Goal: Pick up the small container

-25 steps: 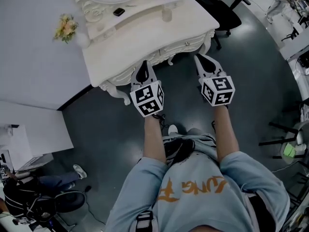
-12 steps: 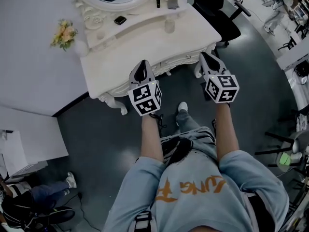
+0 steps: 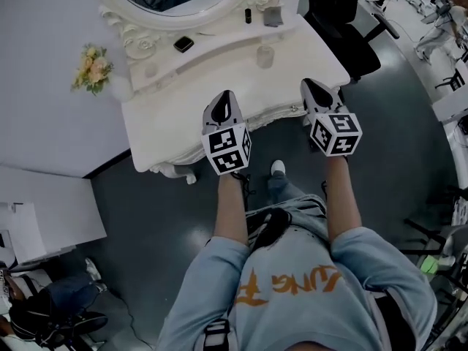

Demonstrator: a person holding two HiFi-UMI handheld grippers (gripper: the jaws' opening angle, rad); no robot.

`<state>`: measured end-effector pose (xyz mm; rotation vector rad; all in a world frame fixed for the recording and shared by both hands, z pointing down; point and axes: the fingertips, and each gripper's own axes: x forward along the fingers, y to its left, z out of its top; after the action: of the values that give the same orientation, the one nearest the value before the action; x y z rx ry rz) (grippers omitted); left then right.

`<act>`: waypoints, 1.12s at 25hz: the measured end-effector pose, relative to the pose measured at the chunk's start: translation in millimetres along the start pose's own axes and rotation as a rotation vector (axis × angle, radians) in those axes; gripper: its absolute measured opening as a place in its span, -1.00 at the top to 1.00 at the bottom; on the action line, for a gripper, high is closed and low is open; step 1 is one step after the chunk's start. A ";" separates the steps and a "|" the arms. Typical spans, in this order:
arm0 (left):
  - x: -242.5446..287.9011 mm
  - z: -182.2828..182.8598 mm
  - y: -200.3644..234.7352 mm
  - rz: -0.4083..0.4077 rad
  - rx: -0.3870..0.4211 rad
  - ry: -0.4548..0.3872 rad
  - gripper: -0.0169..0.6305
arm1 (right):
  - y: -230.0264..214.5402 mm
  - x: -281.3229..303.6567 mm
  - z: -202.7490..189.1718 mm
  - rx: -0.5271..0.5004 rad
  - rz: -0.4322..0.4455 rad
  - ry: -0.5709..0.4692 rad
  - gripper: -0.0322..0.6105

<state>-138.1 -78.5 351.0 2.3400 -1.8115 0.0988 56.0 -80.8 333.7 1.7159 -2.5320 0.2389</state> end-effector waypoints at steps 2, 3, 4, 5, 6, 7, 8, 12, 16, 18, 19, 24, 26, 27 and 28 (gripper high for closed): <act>28.2 -3.5 -6.8 0.001 0.005 0.023 0.88 | -24.2 20.7 -1.6 0.016 -0.003 0.013 0.79; 42.6 -6.2 -10.3 0.002 0.006 0.035 0.88 | -35.9 31.7 -3.4 0.022 -0.001 0.021 0.79; 57.2 -9.2 -13.7 0.004 0.006 0.047 0.88 | -46.7 43.4 -5.5 0.029 0.003 0.030 0.79; 71.9 -12.5 -17.1 0.005 0.008 0.060 0.88 | -56.3 55.5 -8.1 0.036 0.010 0.038 0.79; 86.0 -16.1 -20.6 0.005 0.013 0.075 0.88 | -64.9 67.6 -11.4 0.044 0.017 0.046 0.79; 98.9 -20.3 -24.6 0.004 0.019 0.092 0.88 | -72.6 79.2 -15.3 0.053 0.026 0.056 0.79; 110.1 -24.6 -28.8 0.003 0.025 0.108 0.88 | -79.4 89.7 -19.6 0.061 0.036 0.067 0.79; 146.3 -36.0 -40.1 0.010 0.042 0.157 0.88 | -98.9 128.3 -26.8 0.068 0.083 0.092 0.79; 167.6 -51.2 -39.6 0.033 0.047 0.210 0.88 | -105.6 151.2 -40.2 0.065 0.126 0.124 0.79; 175.9 -57.8 -39.2 0.044 0.044 0.230 0.88 | -108.9 160.6 -48.7 0.069 0.141 0.142 0.79; 178.8 -61.3 -39.9 0.047 0.043 0.240 0.88 | -110.3 165.3 -53.0 0.077 0.146 0.150 0.79; 190.9 -82.7 -35.9 0.046 0.042 0.293 0.88 | -103.4 187.0 -74.3 0.086 0.176 0.188 0.79; 196.8 -89.3 -29.9 0.053 0.033 0.309 0.88 | -98.3 195.4 -80.0 0.066 0.193 0.202 0.79; 199.9 -92.1 -27.5 0.056 0.028 0.316 0.88 | -96.6 199.8 -82.1 0.055 0.200 0.209 0.79; 203.4 -94.8 -25.6 0.056 0.025 0.324 0.88 | -95.5 204.0 -83.9 0.045 0.206 0.214 0.79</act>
<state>-56.0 -248.8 474.4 2.1384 -1.7216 0.4809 66.3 -288.2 454.9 1.3580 -2.5573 0.4684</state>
